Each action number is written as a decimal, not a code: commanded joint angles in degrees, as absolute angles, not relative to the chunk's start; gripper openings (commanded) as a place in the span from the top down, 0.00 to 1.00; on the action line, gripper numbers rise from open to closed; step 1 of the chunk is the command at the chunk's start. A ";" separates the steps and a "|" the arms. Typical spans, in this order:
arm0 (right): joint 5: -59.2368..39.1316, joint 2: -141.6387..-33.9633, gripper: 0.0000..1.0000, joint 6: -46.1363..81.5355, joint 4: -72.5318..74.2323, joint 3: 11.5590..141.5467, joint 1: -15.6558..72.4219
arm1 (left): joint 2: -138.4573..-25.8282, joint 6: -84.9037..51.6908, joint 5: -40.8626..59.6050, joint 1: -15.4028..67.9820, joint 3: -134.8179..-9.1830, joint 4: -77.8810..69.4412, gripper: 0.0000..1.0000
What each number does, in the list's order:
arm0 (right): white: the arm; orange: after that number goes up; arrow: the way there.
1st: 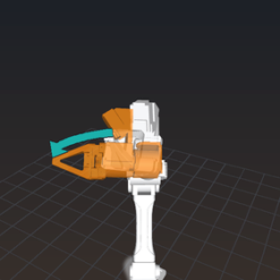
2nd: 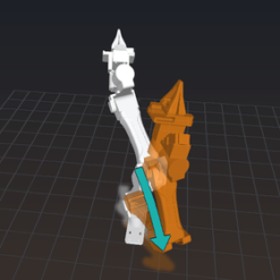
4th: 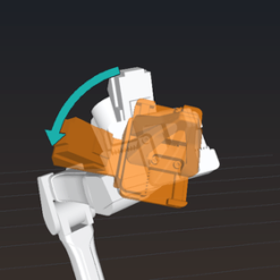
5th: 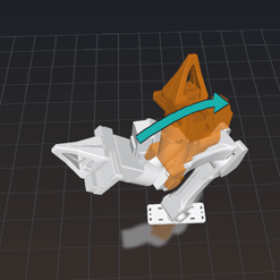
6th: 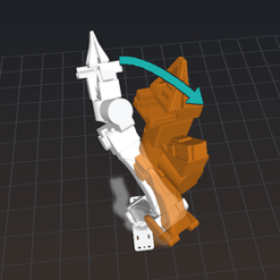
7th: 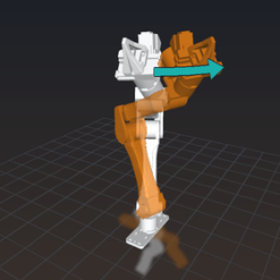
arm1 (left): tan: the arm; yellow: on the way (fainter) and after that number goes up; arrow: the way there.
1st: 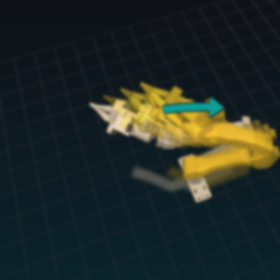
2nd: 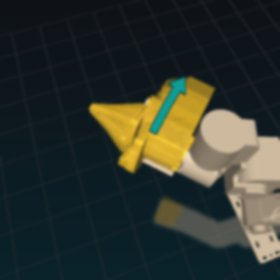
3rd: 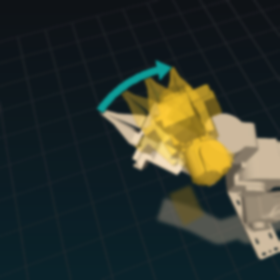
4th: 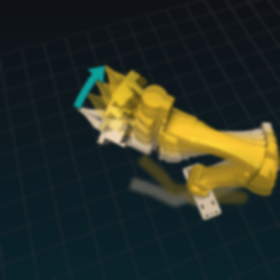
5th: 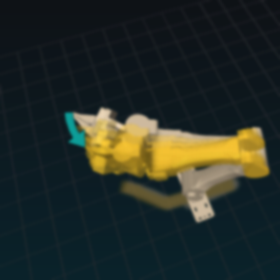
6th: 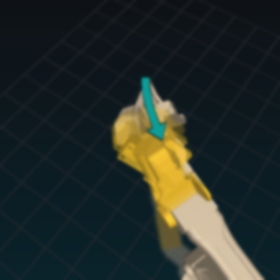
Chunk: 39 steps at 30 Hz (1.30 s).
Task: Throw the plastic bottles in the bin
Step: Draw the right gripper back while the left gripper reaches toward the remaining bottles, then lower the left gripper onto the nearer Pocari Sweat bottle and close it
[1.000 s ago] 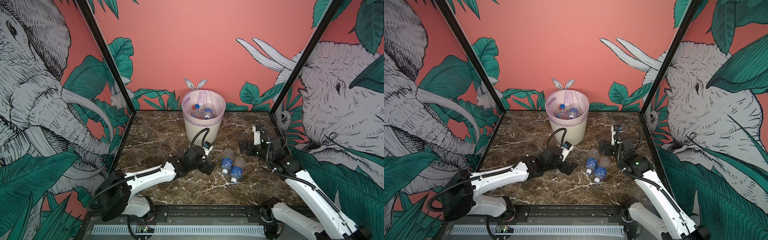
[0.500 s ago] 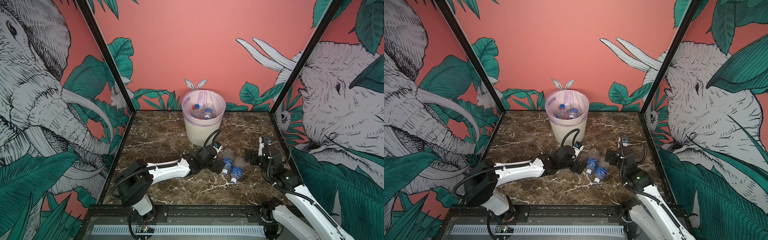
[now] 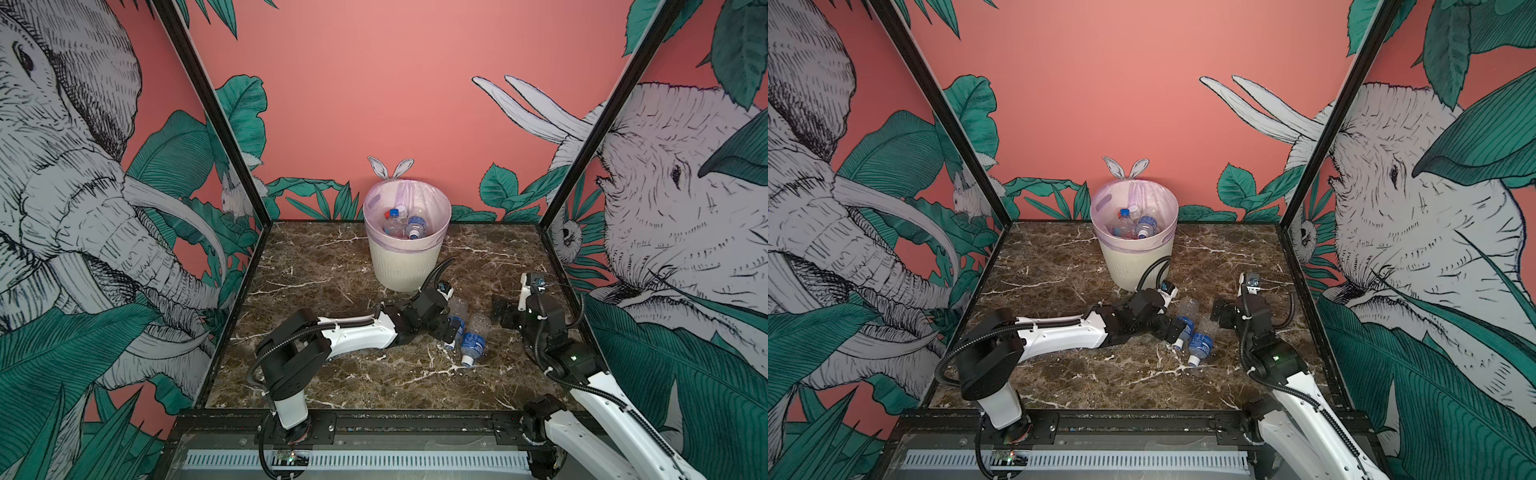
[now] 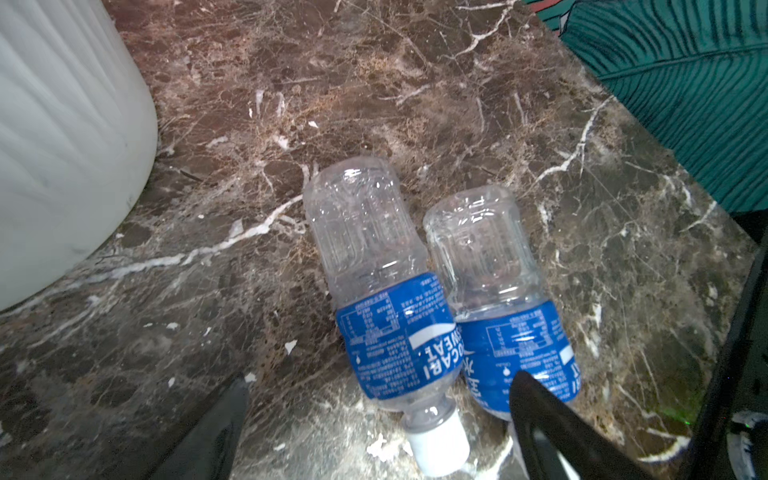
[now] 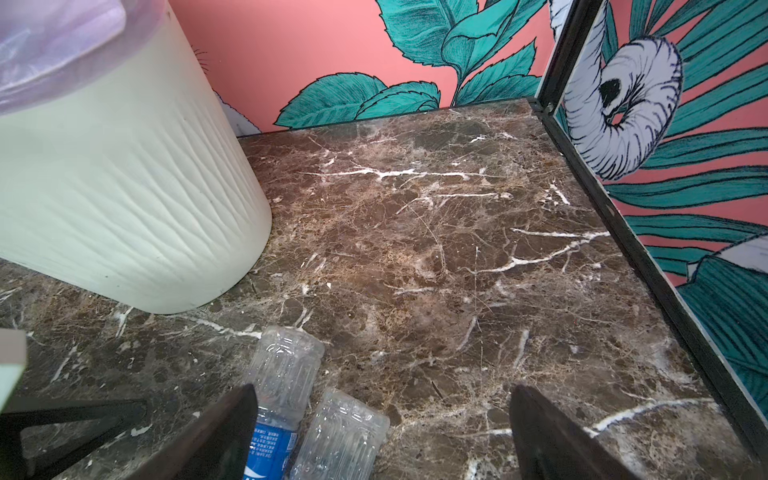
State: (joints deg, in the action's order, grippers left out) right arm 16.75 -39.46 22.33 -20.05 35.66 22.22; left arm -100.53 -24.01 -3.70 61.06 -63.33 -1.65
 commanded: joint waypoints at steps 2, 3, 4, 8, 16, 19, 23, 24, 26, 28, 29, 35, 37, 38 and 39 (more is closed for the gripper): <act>17.50 -38.76 0.03 23.03 -18.41 35.33 21.72 | -102.83 -25.14 -3.95 61.35 -67.60 -0.68 0.02; 17.58 -38.84 0.03 23.20 -18.68 35.42 21.62 | -103.53 -25.14 -3.91 61.35 -68.44 -0.31 0.03; 17.66 -38.93 0.03 23.29 -18.77 35.51 21.54 | -104.25 -25.29 -3.95 61.32 -69.09 -0.18 0.03; 17.49 -38.43 0.03 23.52 -19.16 35.47 21.09 | -106.42 -25.60 -3.94 61.37 -71.15 0.38 0.05; 17.95 -36.76 0.03 23.97 -19.99 35.24 20.28 | -109.48 -25.84 -4.03 61.35 -74.13 2.05 0.06; 17.93 -36.40 0.03 24.11 -20.23 35.16 19.86 | -110.29 -26.09 -4.02 61.38 -74.79 2.74 0.06; 17.45 -36.04 0.03 24.26 -20.23 35.04 19.51 | -110.90 -26.30 -4.36 61.35 -74.97 3.05 0.06; 17.33 -36.04 0.03 24.26 -20.32 34.99 19.36 | -111.05 -26.29 -4.36 61.35 -75.01 3.08 0.06; 16.99 -36.04 0.03 24.35 -20.23 34.94 19.25 | -111.34 -26.45 -4.44 61.35 -75.23 3.58 0.06; 16.88 -36.04 0.03 24.43 -20.21 34.98 19.09 | -111.53 -26.45 -4.70 61.34 -75.43 3.95 0.07; 16.80 -36.04 0.03 24.43 -20.23 34.90 18.98 | -111.53 -26.39 -4.87 61.41 -75.43 4.13 0.07; 16.16 -36.04 0.03 24.53 -20.15 34.80 18.73 | -112.20 -26.07 -5.28 61.35 -75.93 5.24 0.07; 15.93 -36.04 0.03 24.52 -20.18 34.83 18.63 | -112.74 -25.97 -5.01 61.34 -76.37 5.63 0.08; 15.83 -36.04 0.03 24.54 -20.18 34.85 18.55 | -112.97 -25.96 -4.81 61.35 -76.46 5.62 0.08; 15.82 -36.04 0.03 24.52 -20.23 34.87 18.47 | -113.20 -25.93 -4.66 61.35 -76.63 5.63 0.08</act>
State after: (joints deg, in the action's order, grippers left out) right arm 16.03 -36.58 24.01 -21.34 35.66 18.83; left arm -112.62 -25.52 -4.14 61.06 -75.05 3.97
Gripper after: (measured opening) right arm 0.973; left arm 0.919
